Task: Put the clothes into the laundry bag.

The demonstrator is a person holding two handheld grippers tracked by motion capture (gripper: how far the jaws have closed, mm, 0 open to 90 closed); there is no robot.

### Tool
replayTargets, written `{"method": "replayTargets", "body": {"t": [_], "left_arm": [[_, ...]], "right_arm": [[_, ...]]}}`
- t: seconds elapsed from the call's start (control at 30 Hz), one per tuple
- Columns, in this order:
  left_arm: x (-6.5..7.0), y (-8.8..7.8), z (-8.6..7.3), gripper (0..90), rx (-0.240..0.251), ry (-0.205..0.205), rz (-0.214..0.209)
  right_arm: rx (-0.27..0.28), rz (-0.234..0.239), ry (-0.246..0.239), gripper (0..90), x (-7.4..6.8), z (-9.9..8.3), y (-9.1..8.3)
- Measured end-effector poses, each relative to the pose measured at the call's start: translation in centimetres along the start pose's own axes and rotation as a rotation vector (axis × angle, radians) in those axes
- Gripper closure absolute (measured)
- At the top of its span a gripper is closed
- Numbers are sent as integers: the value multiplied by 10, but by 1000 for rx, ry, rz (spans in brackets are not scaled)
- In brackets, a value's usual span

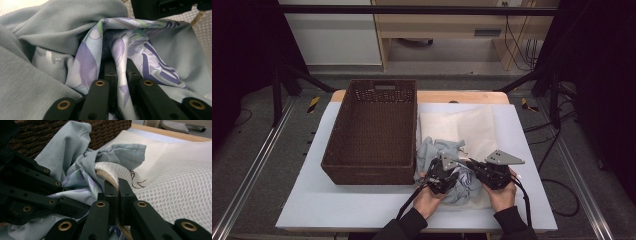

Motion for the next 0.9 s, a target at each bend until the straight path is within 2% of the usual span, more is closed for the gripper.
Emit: {"method": "replayTargets", "body": {"t": [0.03, 0.07, 0.1, 0.13, 0.17, 0.27, 0.3, 0.37, 0.4, 0.47, 0.5, 0.6, 0.67, 0.73, 0.83, 0.9], "left_arm": [[2, -3, 0, 761, 13, 1, -30], [6, -14, 1, 659, 13, 40, -35], [6, -14, 1, 630, 13, 40, -35], [9, -22, 3, 630, 23, 53, -34], [11, -31, 4, 588, 39, 65, -41], [10, -59, 13, 559, 92, 107, -7], [7, -67, 17, 531, 101, 110, 17], [-4, -77, 27, 530, 116, 101, 69], [-11, -79, 32, 524, 114, 77, 78], [-23, -76, 40, 503, 88, 35, 93], [-27, -72, 42, 491, 70, 32, 107], [-38, -57, 41, 440, -9, 57, 189], [-41, -51, 39, 445, -16, 42, 192], [-39, -48, 39, 419, -23, 46, 200], [-38, -43, 38, 389, -66, 44, 197], [-36, -42, 37, 384, -71, 42, 196]], "right_arm": [[4, -1, 0, 874, 1, 0, 0], [2, -5, 9, 874, 2, 1, 0], [0, -11, 12, 874, 3, 1, 0], [0, -11, 12, 874, 3, 1, 0], [0, -19, 10, 874, 4, 1, 0], [-1, -21, 14, 874, 5, 1, 0], [-2, -24, 15, 873, 5, 1, 1], [-2, -24, 15, 873, 5, 0, 1], [-2, -25, 14, 873, 5, 1, 1], [-3, -24, 14, 872, 5, 1, 0], [-3, -25, 12, 872, 5, 0, 0], [-4, -22, 10, 871, 5, 0, 0], [-9, -19, 11, 869, 5, 0, -1], [-13, -16, 10, 867, 6, -1, -1], [-13, -11, 12, 861, 7, -1, -1], [-13, -8, 12, 857, 7, -1, -1]]}}
Point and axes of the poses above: each handheld gripper's, and its own axes: y roughly forward along the jaws, z roughly out of its top, x roughly to its right, the point moved 3 cm from there along y, roughly forward along the jaws, and after that the axes turned 8 degrees about -z, right-handed, at the moved point
